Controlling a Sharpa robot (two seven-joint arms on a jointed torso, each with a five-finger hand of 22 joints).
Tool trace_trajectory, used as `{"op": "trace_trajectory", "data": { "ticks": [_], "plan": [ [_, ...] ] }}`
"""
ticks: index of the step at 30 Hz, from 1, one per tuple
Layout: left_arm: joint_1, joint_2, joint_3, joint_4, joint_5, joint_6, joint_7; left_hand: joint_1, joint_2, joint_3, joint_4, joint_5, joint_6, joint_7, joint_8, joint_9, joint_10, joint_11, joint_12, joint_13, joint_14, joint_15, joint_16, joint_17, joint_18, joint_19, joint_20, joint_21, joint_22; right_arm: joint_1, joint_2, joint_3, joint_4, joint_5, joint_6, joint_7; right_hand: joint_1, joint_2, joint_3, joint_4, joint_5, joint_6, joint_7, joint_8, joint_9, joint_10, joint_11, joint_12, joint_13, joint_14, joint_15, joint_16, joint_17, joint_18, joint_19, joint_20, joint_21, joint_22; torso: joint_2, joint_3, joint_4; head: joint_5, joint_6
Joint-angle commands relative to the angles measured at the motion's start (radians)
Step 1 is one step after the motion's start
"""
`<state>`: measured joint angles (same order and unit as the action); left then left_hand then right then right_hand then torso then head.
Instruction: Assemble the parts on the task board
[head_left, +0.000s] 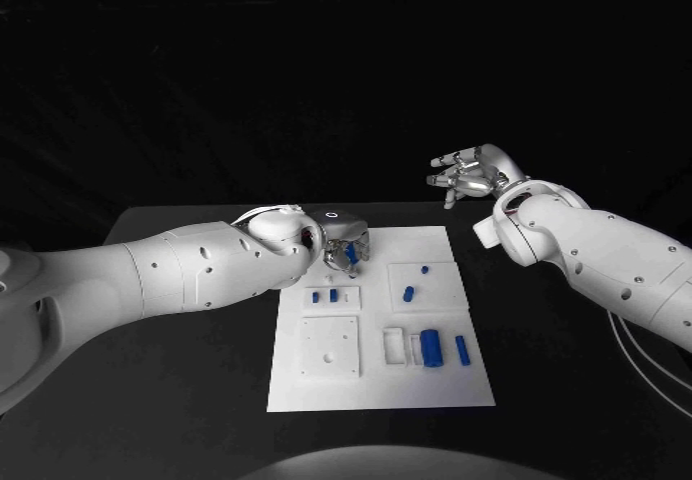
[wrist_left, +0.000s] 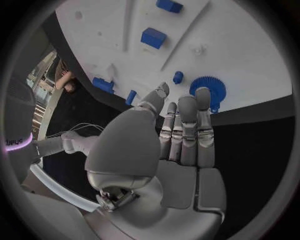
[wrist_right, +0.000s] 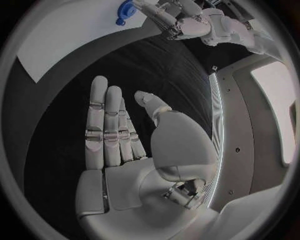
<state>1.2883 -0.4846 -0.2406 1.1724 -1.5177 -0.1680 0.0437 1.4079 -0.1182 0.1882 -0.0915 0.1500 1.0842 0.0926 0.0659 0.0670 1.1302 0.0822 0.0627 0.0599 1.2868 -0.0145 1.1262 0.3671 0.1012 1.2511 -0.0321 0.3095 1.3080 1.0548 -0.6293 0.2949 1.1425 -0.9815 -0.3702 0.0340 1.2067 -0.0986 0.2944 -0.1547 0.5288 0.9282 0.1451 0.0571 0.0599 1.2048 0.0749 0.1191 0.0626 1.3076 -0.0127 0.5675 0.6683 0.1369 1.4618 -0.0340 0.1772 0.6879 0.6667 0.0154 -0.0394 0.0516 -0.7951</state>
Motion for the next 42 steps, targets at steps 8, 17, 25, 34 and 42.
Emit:
{"op": "trace_trajectory", "data": {
  "ticks": [8, 17, 25, 34, 42],
  "plan": [
    [-0.005, 0.002, 0.0, -0.004, -0.031, 0.093, 0.001, 0.002, 0.004, 0.006, 0.005, 0.008, 0.002, 0.007, -0.002, -0.001, 0.017, -0.003, -0.004, -0.001, 0.009, 0.001, 0.014, -0.002, 0.013, 0.008, 0.004, 0.005, 0.02, 0.0, 0.0, 0.001, 0.005, 0.014, -0.005, 0.024, -0.009, -0.001, 0.001, -0.003, 0.008, 0.0, 0.005, 0.003, 0.001, 0.002, 0.002, -0.005, -0.001, -0.007, 0.001, 0.009, -0.005, 0.01, 0.026, 0.001, -0.009, -0.003, -0.002, -0.0008, 0.0017, -0.002, -0.004],
    [-0.009, 0.004, 0.001, -0.012, -0.032, 0.088, -0.004, 0.0, 0.007, 0.051, 0.004, 0.021, 0.005, 0.013, -0.003, -0.001, 0.033, -0.004, -0.004, -0.002, 0.011, 0.002, 0.022, -0.007, 0.017, 0.004, 0.004, 0.022, 0.021, 0.0, 0.0, 0.001, 0.006, 0.015, -0.005, 0.024, -0.009, -0.001, 0.001, -0.002, 0.008, -0.001, 0.005, 0.003, 0.001, 0.001, 0.003, -0.006, -0.001, -0.008, 0.002, 0.011, -0.008, 0.01, 0.026, 0.001, -0.01, -0.004, -0.002, -0.0004, 0.0006, -0.004, -0.004],
    [-0.014, 0.011, 0.001, -0.023, -0.032, 0.082, 0.0, -0.003, 0.014, 0.098, -0.004, 0.023, 0.02, 0.015, -0.002, -0.001, 0.051, -0.008, -0.004, -0.002, 0.011, 0.0, 0.024, -0.01, 0.019, -0.007, 0.002, 0.046, 0.022, 0.0, 0.0, 0.001, 0.007, 0.015, -0.003, 0.023, -0.009, -0.001, 0.001, -0.003, 0.009, 0.0, 0.005, 0.003, 0.001, 0.0, 0.003, -0.007, -0.001, -0.01, 0.002, 0.014, -0.013, 0.011, 0.027, 0.001, -0.012, -0.005, -0.002, -0.0003, 0.0001, -0.006, -0.004],
    [-0.023, 0.019, 0.001, -0.04, -0.032, 0.085, 0.004, -0.007, 0.024, 0.11, -0.003, 0.021, 0.027, 0.015, -0.002, -0.001, 0.056, -0.01, -0.004, -0.002, 0.015, -0.001, 0.027, -0.01, 0.02, -0.01, 0.002, 0.06, 0.021, 0.0, 0.0, 0.001, 0.008, 0.014, 0.0, 0.023, -0.009, -0.001, 0.001, -0.003, 0.009, 0.0, 0.005, 0.003, 0.001, 0.0, 0.003, -0.007, -0.001, -0.01, 0.002, 0.014, -0.013, 0.011, 0.027, 0.001, -0.012, -0.005, -0.002, -0.0005, 0.0012, -0.008, -0.006],
    [-0.03, 0.027, 0.001, -0.058, -0.032, 0.087, 0.008, -0.009, 0.029, 0.112, 0.0, 0.02, 0.026, 0.014, -0.002, -0.001, 0.053, -0.01, -0.004, -0.002, 0.017, -0.001, 0.028, -0.01, 0.02, -0.011, 0.002, 0.064, 0.021, 0.0, 0.001, 0.001, 0.009, 0.014, 0.003, 0.022, -0.009, -0.001, 0.001, -0.003, 0.009, 0.0, 0.005, 0.003, 0.001, 0.0, 0.003, -0.007, -0.001, -0.01, 0.002, 0.014, -0.013, 0.011, 0.027, 0.001, -0.012, -0.005, -0.002, -0.0006, 0.0006, -0.01, -0.007]
  ]
}}
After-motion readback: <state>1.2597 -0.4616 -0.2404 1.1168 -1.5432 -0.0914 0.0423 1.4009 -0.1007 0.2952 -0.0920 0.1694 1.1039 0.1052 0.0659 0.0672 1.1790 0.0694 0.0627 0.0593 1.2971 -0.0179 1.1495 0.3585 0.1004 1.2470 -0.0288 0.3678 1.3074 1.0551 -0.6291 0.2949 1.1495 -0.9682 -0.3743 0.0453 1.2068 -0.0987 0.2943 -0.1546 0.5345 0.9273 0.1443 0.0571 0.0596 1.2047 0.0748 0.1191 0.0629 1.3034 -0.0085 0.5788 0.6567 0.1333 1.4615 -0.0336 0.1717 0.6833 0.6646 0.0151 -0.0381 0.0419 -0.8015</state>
